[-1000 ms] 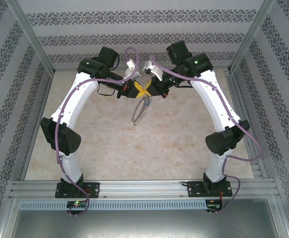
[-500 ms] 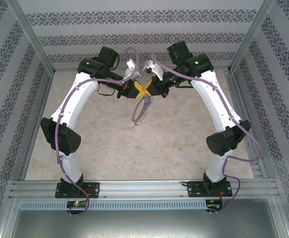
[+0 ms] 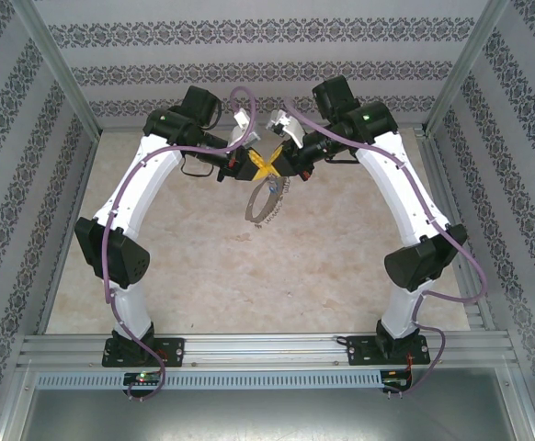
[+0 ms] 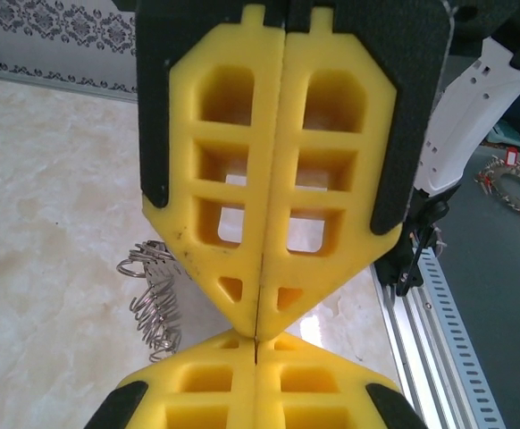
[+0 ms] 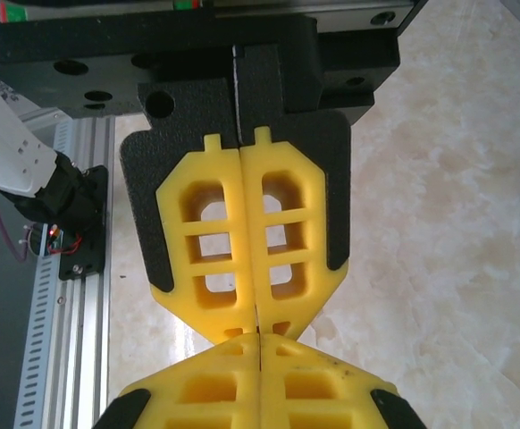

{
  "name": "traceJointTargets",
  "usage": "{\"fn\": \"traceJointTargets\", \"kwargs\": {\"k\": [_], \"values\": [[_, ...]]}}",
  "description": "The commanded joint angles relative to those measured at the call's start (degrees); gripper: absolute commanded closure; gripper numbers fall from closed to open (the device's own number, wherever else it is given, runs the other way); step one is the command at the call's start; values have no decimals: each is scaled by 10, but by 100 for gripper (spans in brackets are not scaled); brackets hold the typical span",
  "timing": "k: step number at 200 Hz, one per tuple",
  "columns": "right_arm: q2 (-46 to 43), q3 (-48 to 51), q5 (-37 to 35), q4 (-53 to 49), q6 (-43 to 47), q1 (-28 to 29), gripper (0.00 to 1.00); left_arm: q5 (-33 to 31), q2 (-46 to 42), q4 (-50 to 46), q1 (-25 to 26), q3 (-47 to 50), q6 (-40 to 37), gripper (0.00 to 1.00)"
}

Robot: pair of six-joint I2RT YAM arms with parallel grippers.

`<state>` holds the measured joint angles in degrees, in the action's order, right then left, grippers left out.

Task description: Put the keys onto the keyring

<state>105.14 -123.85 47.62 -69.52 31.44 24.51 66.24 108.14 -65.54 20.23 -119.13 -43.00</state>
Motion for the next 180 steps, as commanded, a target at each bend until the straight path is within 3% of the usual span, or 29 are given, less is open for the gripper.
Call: {"fn": "traceJointTargets", "kwargs": {"k": [1,18,44,111,180], "values": [[-27,31,37,105,-36,-7,90,43,-19,65,13,25,31,100],[-48,66,54,153,-66,-19,69,40,-24,80,14,33,42,100],[-90,127,86,234,-113,-41,54,37,-23,99,13,38,57,100],[-201,337,80,428,-238,-77,48,12,-42,169,13,65,106,100],[-236,486,88,510,-288,-76,44,2,-61,206,14,72,138,100]]}}
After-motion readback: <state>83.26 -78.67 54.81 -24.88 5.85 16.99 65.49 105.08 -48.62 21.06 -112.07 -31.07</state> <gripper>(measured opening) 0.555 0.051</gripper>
